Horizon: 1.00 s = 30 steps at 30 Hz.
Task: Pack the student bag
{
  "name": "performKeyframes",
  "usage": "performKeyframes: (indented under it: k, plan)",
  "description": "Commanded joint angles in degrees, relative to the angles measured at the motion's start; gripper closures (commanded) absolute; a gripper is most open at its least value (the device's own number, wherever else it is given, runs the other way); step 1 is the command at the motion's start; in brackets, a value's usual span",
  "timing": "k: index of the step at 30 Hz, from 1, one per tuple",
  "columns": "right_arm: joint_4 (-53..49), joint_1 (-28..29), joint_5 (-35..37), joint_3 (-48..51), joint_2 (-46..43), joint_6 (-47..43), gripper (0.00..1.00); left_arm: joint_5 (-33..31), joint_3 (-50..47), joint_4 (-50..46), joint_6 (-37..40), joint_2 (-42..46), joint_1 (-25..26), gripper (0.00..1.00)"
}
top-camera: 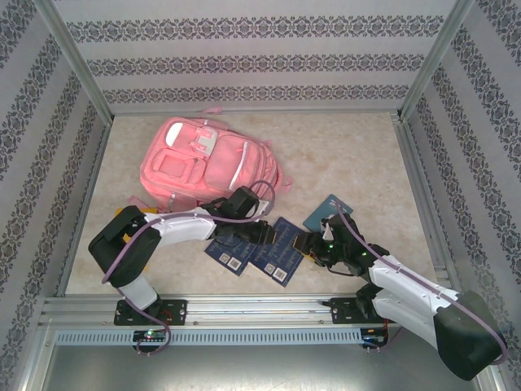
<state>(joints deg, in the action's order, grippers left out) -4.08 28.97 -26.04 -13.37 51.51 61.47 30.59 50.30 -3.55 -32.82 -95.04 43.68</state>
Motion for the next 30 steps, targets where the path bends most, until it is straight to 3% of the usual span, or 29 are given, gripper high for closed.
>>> performKeyframes:
  k: [1,10,20,30]
  plan:
    - [-2.85,-0.08,-0.32,0.08,-0.21,-1.67,0.5,-3.64,0.35,-4.07,1.58,1.39,-0.96,0.74]
    - [-2.17,2.48,1.76,-1.4,3.73,-1.81,0.49,-5.99,2.15,-6.11,1.74,-1.94,-0.9,0.63]
    - [1.66,2.82,1.61,-2.62,8.03,-1.28,0.48,-3.19,3.61,-4.62,1.49,-6.47,0.34,0.67]
    - [-7.11,2.84,3.89,-2.13,5.0,-3.69,0.48,-4.14,2.16,-3.82,1.36,-7.04,0.66,0.67]
